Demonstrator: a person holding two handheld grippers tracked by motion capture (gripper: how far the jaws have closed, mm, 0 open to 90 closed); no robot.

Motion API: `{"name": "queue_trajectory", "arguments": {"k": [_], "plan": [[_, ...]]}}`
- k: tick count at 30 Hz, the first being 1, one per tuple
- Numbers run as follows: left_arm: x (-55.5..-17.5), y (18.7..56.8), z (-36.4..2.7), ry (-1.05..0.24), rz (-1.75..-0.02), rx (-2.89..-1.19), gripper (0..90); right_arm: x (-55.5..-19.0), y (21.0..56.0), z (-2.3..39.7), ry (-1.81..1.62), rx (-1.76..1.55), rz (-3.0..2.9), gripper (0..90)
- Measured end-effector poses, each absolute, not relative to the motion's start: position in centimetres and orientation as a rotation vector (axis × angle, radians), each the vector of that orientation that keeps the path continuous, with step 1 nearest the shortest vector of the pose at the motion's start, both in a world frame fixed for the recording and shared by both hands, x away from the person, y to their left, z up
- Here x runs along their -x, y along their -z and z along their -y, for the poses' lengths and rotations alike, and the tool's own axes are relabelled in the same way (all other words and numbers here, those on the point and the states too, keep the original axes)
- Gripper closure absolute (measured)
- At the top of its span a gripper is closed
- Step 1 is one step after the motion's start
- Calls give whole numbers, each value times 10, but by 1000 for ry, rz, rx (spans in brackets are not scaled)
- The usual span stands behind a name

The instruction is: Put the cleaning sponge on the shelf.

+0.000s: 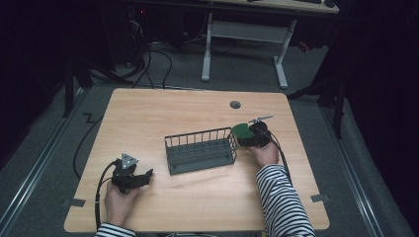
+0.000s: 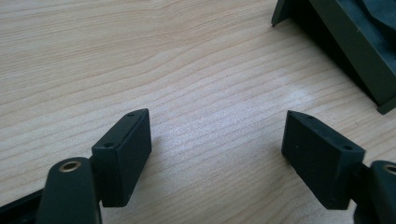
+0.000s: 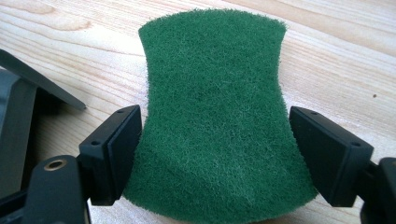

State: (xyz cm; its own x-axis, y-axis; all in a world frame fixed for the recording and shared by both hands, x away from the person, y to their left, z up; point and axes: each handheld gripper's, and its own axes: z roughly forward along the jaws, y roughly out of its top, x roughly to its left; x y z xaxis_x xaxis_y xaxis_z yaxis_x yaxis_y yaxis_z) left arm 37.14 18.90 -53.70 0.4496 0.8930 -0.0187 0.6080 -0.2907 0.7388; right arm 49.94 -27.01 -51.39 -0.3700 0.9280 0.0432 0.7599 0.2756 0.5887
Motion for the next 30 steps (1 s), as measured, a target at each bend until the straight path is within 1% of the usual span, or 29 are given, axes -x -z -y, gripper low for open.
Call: {"name": "queue_trajectory", "arguments": {"k": [11, 23, 30], "plan": [[-372, 537, -189, -530, -1252, -2014, 245, -502, 517, 268, -744, -1515, -2272, 171], [-371, 537, -189, -530, -1251, -2016, 243, -501, 518, 266, -721, -1494, -2272, 190], [-371, 537, -189, -530, -1251, -2017, 243, -501, 517, 265, -706, -1502, -2265, 215]]}}
